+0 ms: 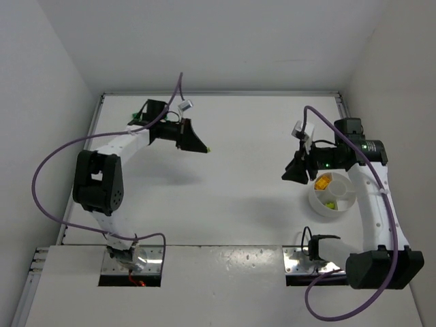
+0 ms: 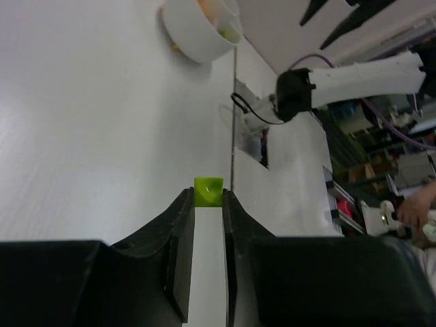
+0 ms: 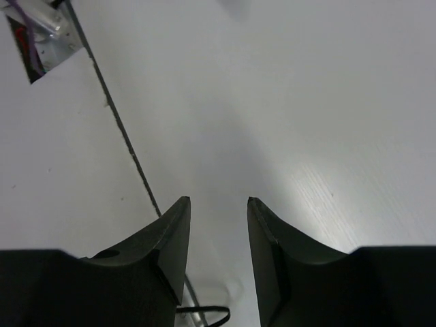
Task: Sort the legos into containers by color
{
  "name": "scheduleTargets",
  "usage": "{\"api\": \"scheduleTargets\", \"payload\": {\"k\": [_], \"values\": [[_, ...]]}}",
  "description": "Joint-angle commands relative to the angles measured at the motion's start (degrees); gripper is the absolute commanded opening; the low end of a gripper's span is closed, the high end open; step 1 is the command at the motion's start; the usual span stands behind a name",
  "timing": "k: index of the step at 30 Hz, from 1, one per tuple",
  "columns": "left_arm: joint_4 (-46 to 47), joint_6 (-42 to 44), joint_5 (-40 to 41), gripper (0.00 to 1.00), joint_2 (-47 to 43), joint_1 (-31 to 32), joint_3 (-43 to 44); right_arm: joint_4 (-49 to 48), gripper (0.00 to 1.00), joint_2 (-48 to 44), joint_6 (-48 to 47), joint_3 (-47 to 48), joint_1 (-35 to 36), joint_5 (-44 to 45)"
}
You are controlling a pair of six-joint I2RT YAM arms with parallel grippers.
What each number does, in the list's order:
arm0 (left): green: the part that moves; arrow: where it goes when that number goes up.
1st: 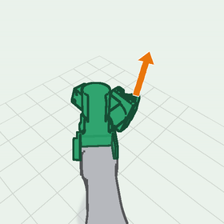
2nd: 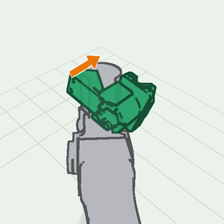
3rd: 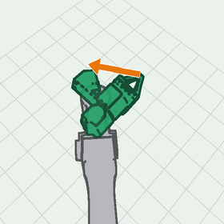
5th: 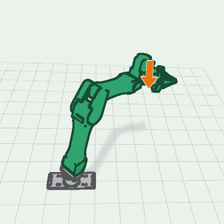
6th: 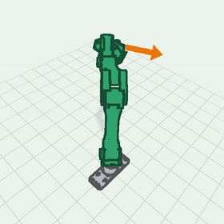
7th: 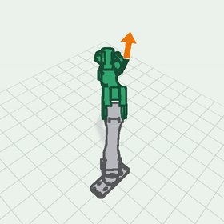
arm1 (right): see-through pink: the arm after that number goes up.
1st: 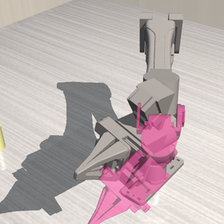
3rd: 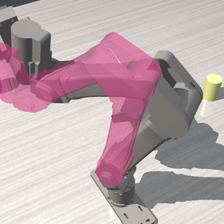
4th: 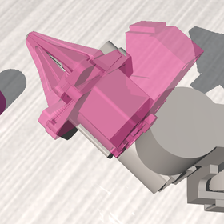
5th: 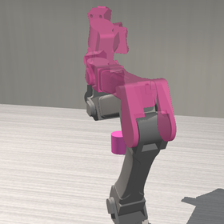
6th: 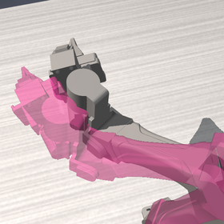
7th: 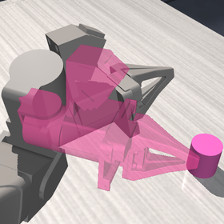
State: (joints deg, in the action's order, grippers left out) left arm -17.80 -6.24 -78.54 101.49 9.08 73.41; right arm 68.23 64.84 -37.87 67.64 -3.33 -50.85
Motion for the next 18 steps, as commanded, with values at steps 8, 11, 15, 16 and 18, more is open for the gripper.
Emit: {"api": "scheduleTargets", "payload": {"k": [8, 11, 15, 16, 18], "values": [[-0.83, -0.44, -8.29, 0.05, -1.74, 16.05, 0.5, -7.66, 0.45, -2.42, -11.0, -2.41, 7.98, -11.82], [-0.83, -1.05, -8.29, 0.05, -1.13, 18.6, 1.04, -12.67, 0.47, -3.75, -11.0, -4.17, 9.74, -10.59], [-0.83, -3.51, -8.29, 0.05, 0.72, 20.97, 3.84, -15.66, 0.47, -3.76, -11.0, -4.88, 13.17, -7.34], [-0.83, -4.47, -8.29, 0.05, 1.51, 21.76, 5.15, -16.97, 0.48, -3.75, -11.0, -4.88, 13.18, -6.81], [-0.83, -5.62, -8.82, 0.05, 2.65, 22.3, 6.83, -19.17, 0.48, -4.28, -11.0, -6.46, 15.19, -5.14]]}}
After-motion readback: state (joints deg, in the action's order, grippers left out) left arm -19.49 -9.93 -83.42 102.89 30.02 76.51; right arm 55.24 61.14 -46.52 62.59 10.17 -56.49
